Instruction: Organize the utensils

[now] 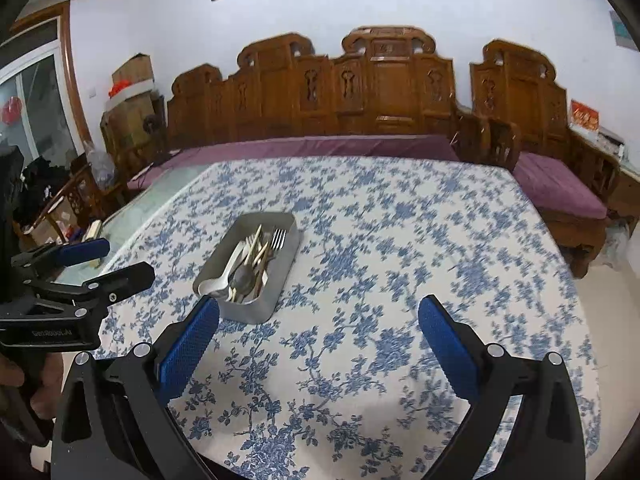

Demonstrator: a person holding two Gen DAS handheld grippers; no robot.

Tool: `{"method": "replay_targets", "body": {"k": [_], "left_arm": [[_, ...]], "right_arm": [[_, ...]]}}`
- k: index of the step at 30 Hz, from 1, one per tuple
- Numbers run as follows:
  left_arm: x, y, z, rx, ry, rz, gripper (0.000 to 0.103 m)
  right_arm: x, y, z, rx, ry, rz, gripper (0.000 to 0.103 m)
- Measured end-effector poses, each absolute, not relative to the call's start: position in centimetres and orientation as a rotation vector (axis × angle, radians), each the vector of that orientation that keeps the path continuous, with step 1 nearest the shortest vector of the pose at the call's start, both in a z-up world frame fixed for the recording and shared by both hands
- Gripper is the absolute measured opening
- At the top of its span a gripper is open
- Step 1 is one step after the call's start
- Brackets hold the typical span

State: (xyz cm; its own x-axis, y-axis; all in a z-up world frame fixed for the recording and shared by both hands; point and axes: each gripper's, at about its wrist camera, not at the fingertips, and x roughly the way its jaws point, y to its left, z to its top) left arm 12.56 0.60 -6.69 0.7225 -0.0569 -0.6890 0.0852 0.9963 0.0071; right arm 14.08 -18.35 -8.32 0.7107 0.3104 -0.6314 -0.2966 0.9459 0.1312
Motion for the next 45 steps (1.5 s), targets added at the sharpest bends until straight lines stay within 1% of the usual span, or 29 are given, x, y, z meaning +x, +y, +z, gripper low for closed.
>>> {"method": "replay_targets", "body": {"k": [15,23,30,45], "left_arm": [[7.1,-0.5,2.2,0.043,0.543,-0.039,0.095],[4.7,0.2,5.3,0.033,0.461,-0.013,0.095],[3.6,0.6,6.4,0.023,0.432,-0.014,0.095],[3.2,0.8,6.6,0.008,0.429,-0.016,0.095]], "right_arm": [[8.4,-20.3,1.1,0.023,0.477,0.295,0.100],[5.9,-20.5,4.9,0.026,0.380,0.278,0.100],[5.0,-21.0,6.1,0.033,0.351,0.263,0.100],[4.8,-20.7,6.1,0.024,0.348,0.259,0.100]]}}
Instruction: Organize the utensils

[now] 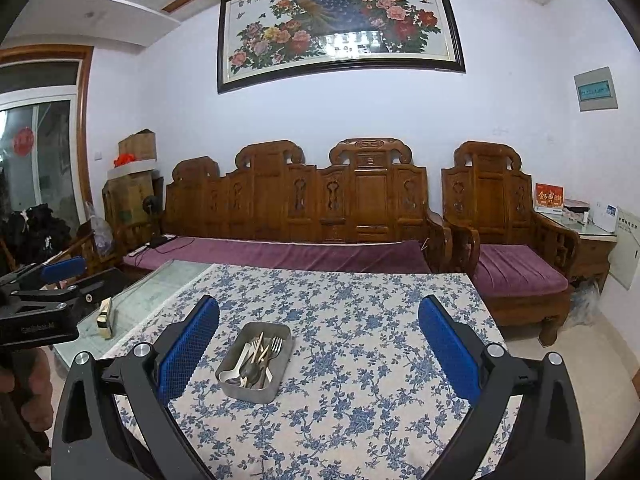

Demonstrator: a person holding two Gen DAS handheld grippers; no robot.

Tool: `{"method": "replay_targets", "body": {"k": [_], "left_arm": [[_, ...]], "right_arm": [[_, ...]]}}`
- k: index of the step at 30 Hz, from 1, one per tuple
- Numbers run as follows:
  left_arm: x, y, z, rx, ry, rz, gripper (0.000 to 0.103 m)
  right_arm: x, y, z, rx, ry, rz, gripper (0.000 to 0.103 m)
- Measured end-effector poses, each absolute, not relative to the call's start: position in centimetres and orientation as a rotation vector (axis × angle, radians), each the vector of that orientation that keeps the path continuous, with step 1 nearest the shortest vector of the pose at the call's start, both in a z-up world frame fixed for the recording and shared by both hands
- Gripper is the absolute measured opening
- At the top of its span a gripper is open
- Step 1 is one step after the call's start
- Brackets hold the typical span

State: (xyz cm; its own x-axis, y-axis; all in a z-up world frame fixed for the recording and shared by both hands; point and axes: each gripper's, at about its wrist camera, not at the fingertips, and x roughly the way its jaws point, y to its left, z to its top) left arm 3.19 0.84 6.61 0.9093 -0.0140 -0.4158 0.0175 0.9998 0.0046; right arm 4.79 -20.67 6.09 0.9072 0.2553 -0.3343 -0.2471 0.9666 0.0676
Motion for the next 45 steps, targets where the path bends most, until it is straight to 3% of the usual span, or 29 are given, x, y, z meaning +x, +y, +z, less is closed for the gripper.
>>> {"method": "replay_targets", "body": {"k": [45], "left_arm": [[3.04,0.99,6.45,0.004,0.427,-0.020,0.095]], "right_arm": [[5.04,-20.18,5.18,0.022,0.359,0.258,0.100]]}}
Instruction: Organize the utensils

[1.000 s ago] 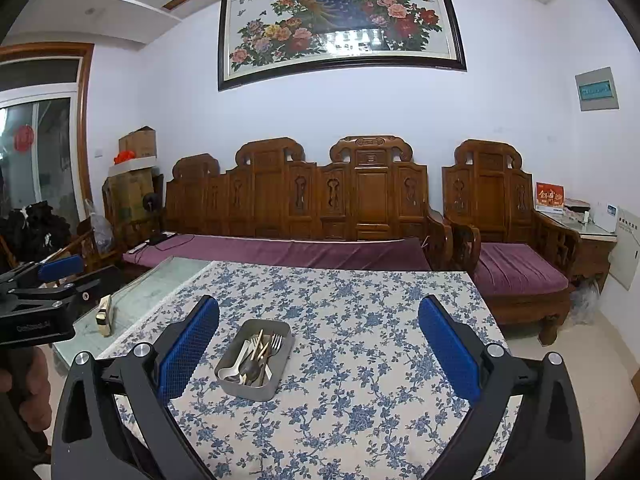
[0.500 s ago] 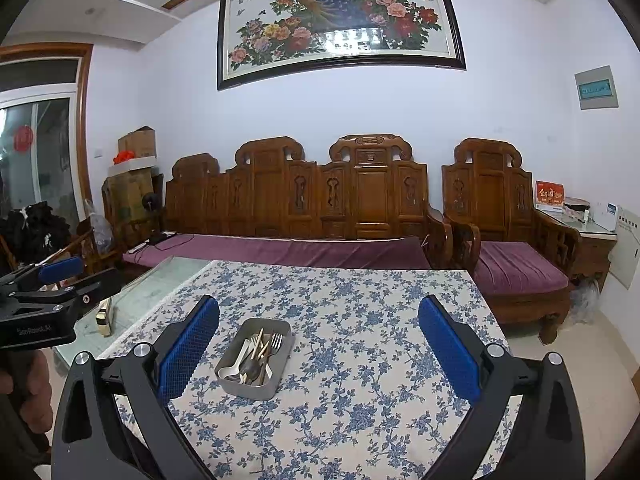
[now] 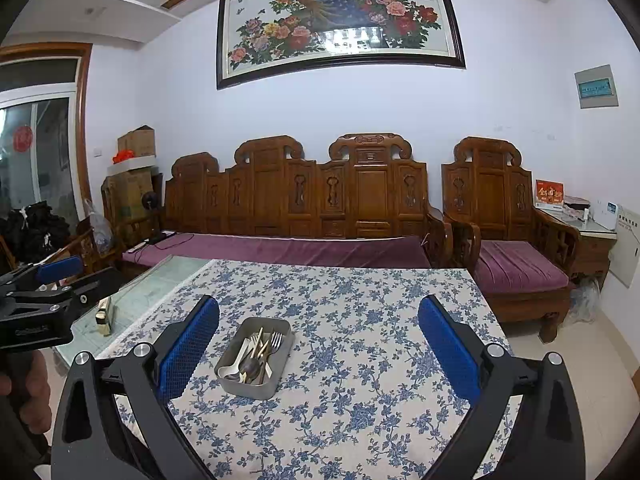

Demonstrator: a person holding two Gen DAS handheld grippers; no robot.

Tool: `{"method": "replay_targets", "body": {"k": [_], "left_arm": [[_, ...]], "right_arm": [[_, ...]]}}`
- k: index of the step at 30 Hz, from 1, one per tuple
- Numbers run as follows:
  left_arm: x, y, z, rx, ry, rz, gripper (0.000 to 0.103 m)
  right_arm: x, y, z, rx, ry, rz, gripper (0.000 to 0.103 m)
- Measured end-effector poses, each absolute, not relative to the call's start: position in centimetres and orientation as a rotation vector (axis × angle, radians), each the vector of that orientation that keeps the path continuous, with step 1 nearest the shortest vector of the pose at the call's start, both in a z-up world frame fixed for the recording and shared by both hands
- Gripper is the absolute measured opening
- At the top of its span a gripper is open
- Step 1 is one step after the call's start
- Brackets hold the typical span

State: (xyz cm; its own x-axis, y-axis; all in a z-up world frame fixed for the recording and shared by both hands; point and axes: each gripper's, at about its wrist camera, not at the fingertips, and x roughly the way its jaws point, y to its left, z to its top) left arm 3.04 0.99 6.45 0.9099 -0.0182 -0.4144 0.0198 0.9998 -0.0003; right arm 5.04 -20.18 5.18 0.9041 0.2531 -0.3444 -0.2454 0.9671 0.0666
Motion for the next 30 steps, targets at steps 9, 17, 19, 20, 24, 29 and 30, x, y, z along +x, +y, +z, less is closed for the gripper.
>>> {"method": "replay_targets", "body": {"k": [9,17,19,20,24,29,30], "left_arm": [[3.03,0.93,6.43,0.005,0.427,-0.018,0.095],[3.12,1.01,6.34,0.005,0.426,-0.019,0.095],[3.09,1.07,6.34,0.007,0.423,-0.019,0.095],[3.02,1.14,6.38,0.007,0.423,-0.020,0.095],[3.03,1.20,6.40,0.009,0.422,-0.022,0.095],[2.97,1.20,6.48,0.007,0.421,-0.025,0.095],[2.89,1.24,6.55,0.008,0.420,-0.026,0.095]], "right_arm": [[5.07,-20.21,5.22,0.023,0.359,0.259,0.100],[5.10,-20.25,5.16,0.023,0.359,0.258,0.100],[5.07,-20.24,5.08,0.022,0.358,0.257,0.100],[5.08,-20.28,5.00,0.023,0.358,0.256,0.100],[5.07,-20.28,4.99,0.024,0.358,0.256,0.100],[5.10,-20.32,4.99,0.024,0.357,0.254,0.100],[5.08,-20.33,4.94,0.024,0.357,0.255,0.100]]}}
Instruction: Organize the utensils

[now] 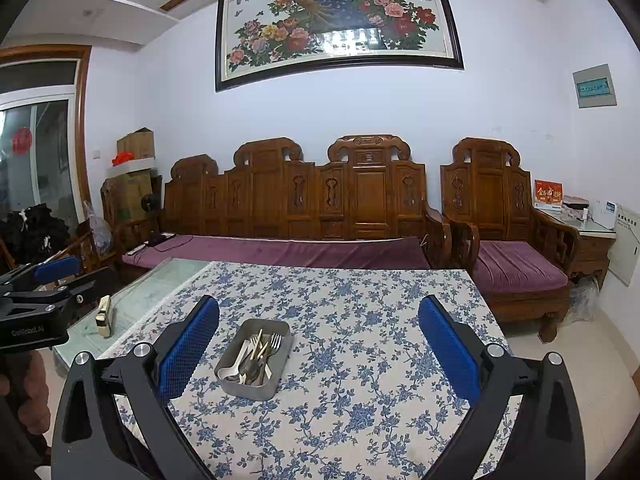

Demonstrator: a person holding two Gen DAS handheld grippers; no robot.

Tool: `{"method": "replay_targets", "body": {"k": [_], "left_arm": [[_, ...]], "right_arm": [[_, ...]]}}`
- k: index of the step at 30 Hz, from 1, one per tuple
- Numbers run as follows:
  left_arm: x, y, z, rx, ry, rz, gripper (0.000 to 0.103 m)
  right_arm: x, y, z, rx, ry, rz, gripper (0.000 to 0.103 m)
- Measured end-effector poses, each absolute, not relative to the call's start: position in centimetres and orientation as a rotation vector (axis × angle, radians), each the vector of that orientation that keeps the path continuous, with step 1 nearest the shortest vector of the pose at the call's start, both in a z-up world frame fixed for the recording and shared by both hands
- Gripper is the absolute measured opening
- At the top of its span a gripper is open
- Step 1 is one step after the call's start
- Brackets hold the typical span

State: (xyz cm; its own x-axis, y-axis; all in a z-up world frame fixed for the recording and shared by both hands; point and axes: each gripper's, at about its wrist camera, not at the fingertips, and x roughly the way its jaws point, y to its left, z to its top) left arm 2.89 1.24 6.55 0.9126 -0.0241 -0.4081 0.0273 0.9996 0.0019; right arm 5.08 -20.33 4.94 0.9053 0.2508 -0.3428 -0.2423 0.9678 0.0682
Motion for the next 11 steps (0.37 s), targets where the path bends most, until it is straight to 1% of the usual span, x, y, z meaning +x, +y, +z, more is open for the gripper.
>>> {"method": "replay_targets", "body": {"k": [11], "left_arm": [[2.83,1.27,6.57,0.009,0.420,-0.032,0.095]], "right_arm": [[5.08,-20.34,4.91,0.024,0.357,0.254,0.100]]}}
